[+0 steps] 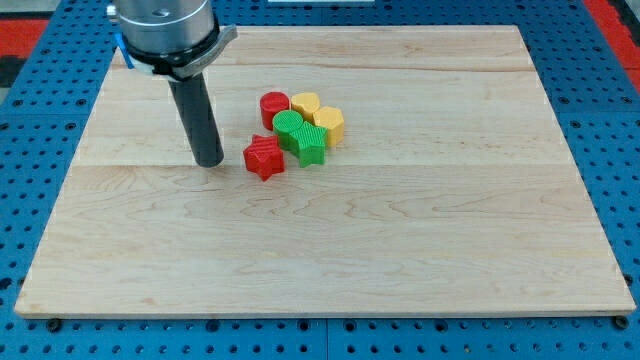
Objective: Push the red star right a bit
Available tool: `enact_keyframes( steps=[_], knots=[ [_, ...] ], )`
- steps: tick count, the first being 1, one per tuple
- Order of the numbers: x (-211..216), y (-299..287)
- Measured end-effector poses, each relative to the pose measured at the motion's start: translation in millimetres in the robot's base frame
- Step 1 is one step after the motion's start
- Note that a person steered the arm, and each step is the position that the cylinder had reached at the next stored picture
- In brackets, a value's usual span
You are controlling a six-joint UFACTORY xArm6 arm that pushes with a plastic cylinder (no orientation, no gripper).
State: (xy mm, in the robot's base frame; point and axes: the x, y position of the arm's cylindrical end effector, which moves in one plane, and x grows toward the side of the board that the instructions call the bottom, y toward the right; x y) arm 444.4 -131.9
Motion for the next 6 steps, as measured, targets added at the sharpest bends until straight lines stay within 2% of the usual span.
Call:
enact_keyframes(
  steps=[5,6],
  knots=[
    [2,38],
    [2,8]
  ],
)
